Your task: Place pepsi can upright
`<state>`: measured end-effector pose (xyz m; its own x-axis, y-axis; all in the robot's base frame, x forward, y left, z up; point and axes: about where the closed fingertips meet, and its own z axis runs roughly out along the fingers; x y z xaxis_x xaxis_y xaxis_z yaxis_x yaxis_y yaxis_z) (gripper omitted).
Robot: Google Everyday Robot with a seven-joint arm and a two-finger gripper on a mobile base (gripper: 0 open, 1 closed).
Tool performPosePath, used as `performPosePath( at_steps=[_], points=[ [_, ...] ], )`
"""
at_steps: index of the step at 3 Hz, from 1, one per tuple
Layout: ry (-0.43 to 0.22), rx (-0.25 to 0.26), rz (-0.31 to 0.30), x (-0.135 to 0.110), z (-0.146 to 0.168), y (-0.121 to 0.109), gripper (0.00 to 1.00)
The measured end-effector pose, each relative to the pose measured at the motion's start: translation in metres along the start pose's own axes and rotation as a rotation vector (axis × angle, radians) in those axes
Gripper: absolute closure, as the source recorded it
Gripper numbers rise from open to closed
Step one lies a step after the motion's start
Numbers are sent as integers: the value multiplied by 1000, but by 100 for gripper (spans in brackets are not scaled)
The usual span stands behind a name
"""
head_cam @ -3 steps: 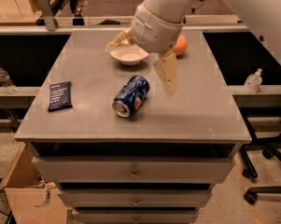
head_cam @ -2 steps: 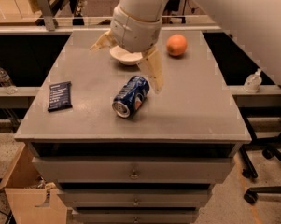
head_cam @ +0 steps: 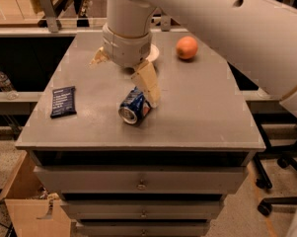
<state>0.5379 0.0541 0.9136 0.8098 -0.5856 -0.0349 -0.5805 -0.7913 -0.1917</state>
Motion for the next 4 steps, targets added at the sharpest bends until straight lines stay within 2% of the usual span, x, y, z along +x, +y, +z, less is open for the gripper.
performPosePath(
  at_steps=[1,2,3,4],
  points=[
    [25,-25,48,-2,16,5,0],
    [81,-30,62,-3,25,11,0],
    [132,-43,38,-3,34,14,0],
    [132,-74,6,-1,46,17,0]
  ],
)
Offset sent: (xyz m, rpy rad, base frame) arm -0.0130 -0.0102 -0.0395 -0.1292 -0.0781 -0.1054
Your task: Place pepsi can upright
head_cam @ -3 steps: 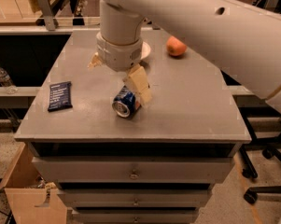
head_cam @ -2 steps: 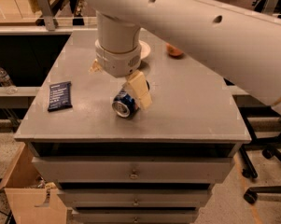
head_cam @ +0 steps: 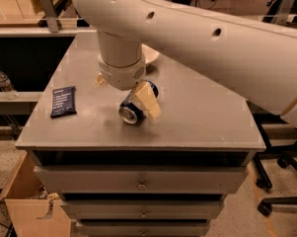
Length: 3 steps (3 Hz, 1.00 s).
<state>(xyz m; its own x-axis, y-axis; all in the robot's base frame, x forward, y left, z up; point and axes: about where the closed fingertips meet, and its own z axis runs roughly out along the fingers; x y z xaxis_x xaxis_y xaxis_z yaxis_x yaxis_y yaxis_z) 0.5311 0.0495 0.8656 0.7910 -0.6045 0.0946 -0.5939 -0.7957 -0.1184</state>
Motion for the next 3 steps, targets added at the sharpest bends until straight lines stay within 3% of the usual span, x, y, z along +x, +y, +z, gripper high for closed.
performPosePath(
  at_steps=[1,3],
  points=[
    [-14,-38,-26,4,11,1,0],
    [-58,-79,-52,8,27,4,41]
  ],
)
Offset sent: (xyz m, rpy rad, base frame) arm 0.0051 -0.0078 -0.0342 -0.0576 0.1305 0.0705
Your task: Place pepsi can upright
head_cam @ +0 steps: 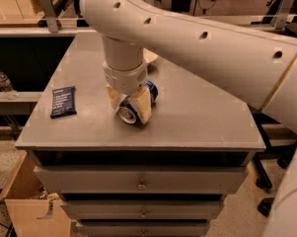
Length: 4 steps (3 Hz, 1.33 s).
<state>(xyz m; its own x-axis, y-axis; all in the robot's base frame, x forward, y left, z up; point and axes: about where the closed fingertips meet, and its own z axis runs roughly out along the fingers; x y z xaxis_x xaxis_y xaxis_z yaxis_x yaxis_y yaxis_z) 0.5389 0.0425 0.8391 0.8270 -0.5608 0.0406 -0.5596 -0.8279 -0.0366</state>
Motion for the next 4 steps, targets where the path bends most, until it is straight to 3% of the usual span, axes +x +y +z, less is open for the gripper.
performPosePath(
  at_steps=[1,2,3,4],
  points=[
    [-12,4,-3,3,-4,2,65],
    [-96,54,0,10,-19,8,87],
    [-258,196,19,26,-46,14,100],
    [-461,349,98,44,-57,19,100]
  ],
)
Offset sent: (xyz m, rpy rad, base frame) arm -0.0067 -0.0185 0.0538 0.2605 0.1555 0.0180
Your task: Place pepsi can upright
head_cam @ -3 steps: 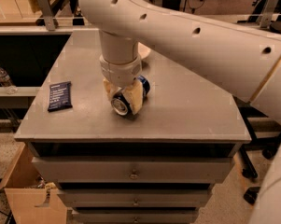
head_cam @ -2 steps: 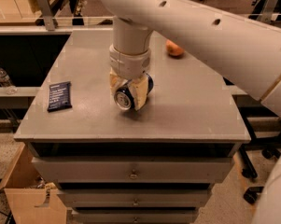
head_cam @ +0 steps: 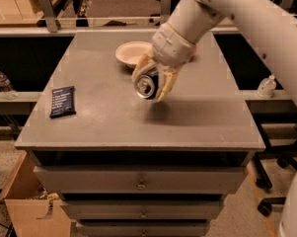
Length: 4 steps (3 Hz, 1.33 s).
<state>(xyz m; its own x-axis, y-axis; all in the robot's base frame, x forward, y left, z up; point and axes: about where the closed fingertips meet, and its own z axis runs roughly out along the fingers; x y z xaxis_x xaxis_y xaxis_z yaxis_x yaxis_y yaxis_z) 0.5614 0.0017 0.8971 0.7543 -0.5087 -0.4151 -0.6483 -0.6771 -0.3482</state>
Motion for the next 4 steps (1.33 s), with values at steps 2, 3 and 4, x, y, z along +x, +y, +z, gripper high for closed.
performPosePath(
  at_steps=[2,3,4],
  points=[
    [-151,146,109,-1,-11,-5,100],
    [-112,237,231,-12,-19,-12,100],
    [-89,374,327,-25,-31,-30,100]
  ],
)
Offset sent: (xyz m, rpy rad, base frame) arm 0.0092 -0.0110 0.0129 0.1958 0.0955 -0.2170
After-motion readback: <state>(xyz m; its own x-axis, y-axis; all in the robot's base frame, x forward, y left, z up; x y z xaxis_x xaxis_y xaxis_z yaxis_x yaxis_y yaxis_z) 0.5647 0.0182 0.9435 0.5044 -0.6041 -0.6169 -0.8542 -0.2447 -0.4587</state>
